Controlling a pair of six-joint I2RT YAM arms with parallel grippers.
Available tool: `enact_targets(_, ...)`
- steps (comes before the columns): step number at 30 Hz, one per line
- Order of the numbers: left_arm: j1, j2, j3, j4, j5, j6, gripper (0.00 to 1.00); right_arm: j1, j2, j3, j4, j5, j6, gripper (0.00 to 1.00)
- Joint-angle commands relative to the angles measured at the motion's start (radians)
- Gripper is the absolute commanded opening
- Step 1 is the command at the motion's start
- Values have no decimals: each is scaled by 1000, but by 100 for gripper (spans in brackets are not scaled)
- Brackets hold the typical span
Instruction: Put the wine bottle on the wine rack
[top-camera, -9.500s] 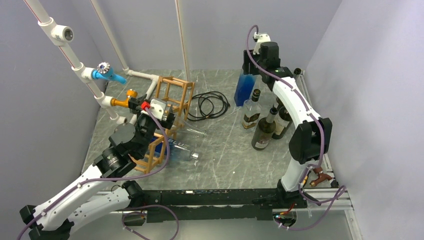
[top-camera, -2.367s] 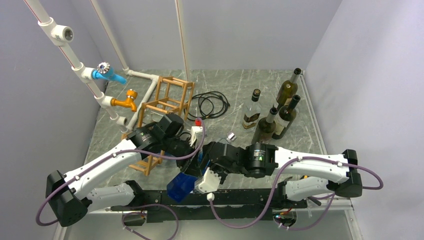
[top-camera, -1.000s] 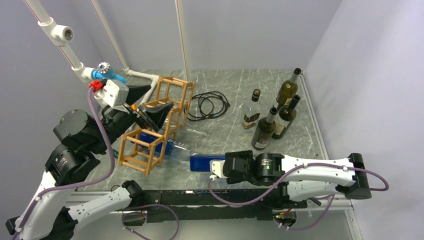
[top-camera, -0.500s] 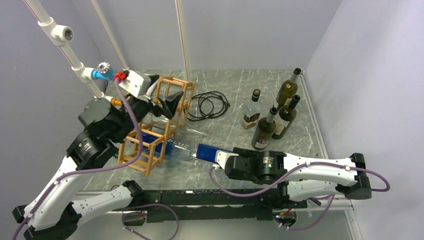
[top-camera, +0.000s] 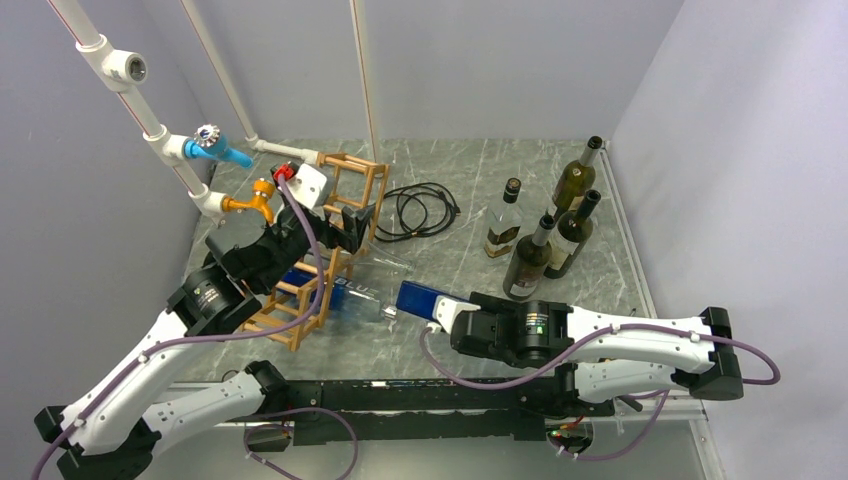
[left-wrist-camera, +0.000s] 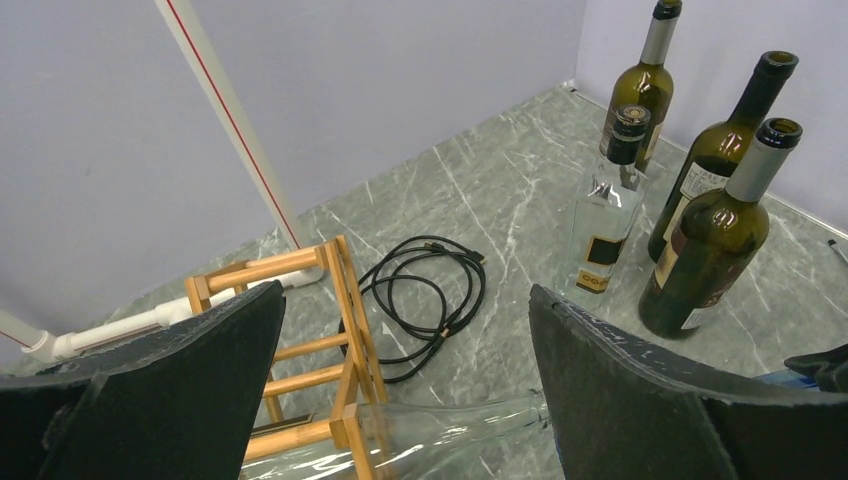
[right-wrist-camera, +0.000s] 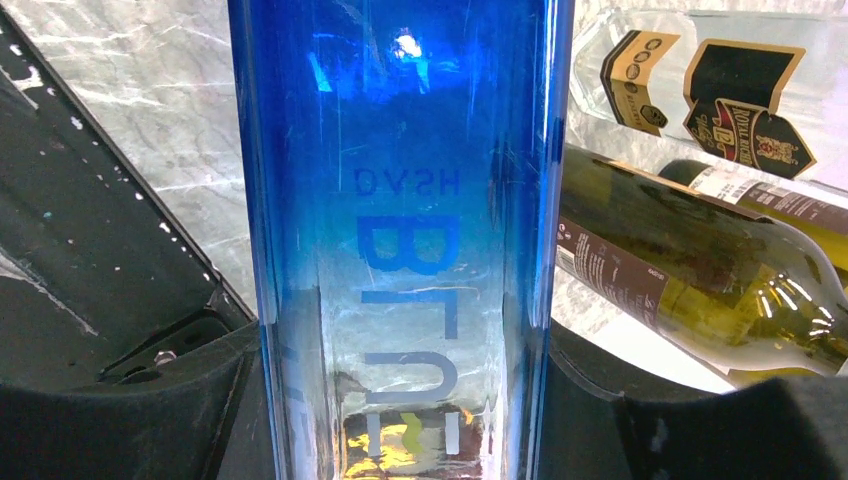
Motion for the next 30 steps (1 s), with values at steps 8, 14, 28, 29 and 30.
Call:
enact_targets(8,3,-60,-32,98,-33,2,96,-56,10,-15,160,99,68,0)
enact_targets(14,1,-68,-42,109,-38,3,96,-83,132,3,166,150,96,0)
enact_targets(28,1,-49,-43,102,-65,33,96,-220,233,94,356,50,123,0)
enact_targets(29,1,-51,-51,109,-73,40,97,-233,240,92,382,53,125,0)
enact_targets(30,1,-53,-56,116,-76,46,97,-246,249,90,403,54,124,0)
